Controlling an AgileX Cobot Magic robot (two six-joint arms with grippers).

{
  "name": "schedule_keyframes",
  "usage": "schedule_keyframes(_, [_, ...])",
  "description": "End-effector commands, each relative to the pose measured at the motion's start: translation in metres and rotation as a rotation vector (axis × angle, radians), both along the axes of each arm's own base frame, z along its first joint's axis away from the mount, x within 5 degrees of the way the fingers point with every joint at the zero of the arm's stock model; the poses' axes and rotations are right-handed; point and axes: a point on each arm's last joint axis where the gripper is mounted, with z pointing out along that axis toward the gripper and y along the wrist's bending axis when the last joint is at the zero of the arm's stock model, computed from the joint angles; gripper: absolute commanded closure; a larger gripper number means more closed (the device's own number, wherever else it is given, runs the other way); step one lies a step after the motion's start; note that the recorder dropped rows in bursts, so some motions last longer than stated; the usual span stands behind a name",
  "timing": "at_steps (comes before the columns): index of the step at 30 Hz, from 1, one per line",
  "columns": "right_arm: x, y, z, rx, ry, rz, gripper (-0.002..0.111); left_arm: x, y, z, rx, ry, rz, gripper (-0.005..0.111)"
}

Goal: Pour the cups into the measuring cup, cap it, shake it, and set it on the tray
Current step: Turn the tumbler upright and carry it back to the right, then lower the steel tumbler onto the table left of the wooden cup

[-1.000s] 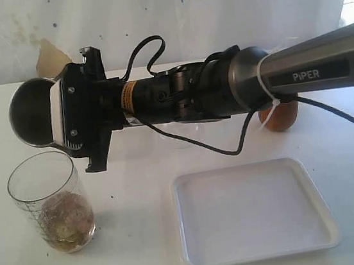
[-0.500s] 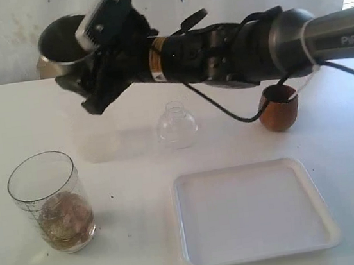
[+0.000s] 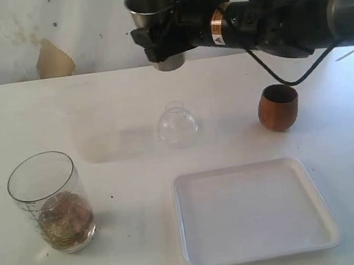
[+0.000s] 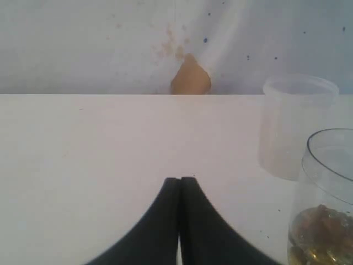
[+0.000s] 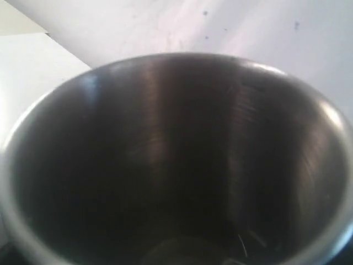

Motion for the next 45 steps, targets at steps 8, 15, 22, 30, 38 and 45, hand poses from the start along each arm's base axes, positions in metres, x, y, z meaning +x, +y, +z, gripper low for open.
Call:
schedule_keyframes(8, [0.007, -0.072, -0.01, 0.098, 0.033, -0.125, 0.108, 0.0, 0.0, -0.001, -0.001, -0.002, -0.001, 0.107])
schedule_keyframes(15, [0.006, -0.096, -0.034, 0.123, 0.078, -0.147, 0.108, 0.0, 0.0, -0.001, -0.001, -0.002, -0.001, 0.107])
schedule_keyframes(22, [0.005, -0.097, -0.065, 0.178, 0.079, -0.098, 0.108, 0.0, 0.0, -0.001, -0.001, -0.002, -0.001, 0.107])
schedule_keyframes(30, [0.007, -0.095, -0.095, 0.168, 0.099, -0.069, 0.108, 0.0, 0.0, -0.001, -0.001, -0.002, -0.001, 0.107])
schedule_keyframes(38, [0.008, -0.094, -0.117, 0.133, 0.138, -0.066, 0.108, 0.0, 0.0, -0.001, -0.001, -0.002, -0.001, 0.107])
schedule_keyframes(45, [0.008, -0.091, -0.132, 0.164, 0.143, -0.029, 0.108, 0.0, 0.0, -0.001, -0.001, -0.002, -0.001, 0.107])
